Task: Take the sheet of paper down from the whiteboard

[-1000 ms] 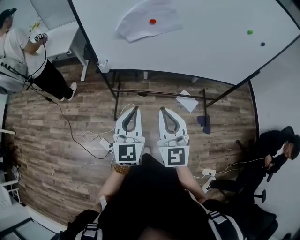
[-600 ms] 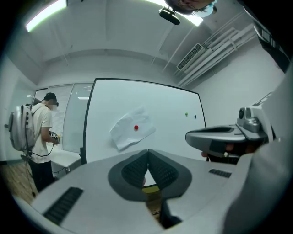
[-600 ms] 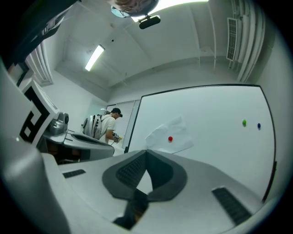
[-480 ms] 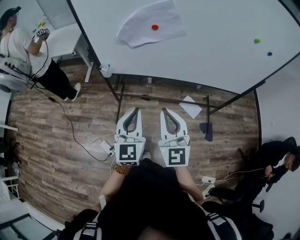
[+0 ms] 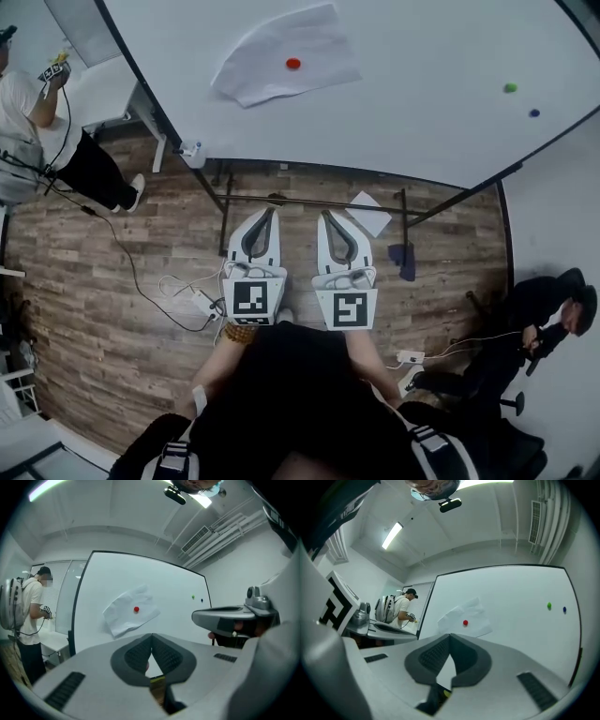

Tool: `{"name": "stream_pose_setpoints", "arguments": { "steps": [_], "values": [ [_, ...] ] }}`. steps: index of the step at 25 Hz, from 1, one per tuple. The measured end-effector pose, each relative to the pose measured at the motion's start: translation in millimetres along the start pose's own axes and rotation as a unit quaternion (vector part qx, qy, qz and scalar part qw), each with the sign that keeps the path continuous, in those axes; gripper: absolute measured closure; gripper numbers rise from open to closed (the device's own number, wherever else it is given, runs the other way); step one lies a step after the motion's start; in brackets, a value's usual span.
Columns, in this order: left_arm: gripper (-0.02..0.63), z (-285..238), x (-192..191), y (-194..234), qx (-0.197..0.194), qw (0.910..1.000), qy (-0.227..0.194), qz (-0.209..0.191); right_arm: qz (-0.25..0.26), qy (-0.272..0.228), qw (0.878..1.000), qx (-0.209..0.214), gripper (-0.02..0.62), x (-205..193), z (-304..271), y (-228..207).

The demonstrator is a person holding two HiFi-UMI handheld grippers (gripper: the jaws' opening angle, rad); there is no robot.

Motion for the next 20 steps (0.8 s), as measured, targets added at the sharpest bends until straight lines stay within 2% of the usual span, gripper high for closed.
{"name": "stream_pose_setpoints", "arguments": {
  "steps": [10,20],
  "values": [
    [0.594,-53,10,27,-0.023,0.9997,-0.001,0.011,0.024,0.017,1.000,-0.008,0.597,-5,-53,-10],
    [0.594,-92,21,79,-0.018,0.9992,-0.013,0.032,0.064,0.025,0.998,0.005,0.597,-8,-115,-5]
  ]
}}
Point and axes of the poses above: the fingertips, and each gripper's own axes: z backward along the fingers, y to its left, x out of its top, the point moved 1 cm from there along z, backward along the fingers, and after that the axes turned 14 degrees about z, right-handed, at the moved point
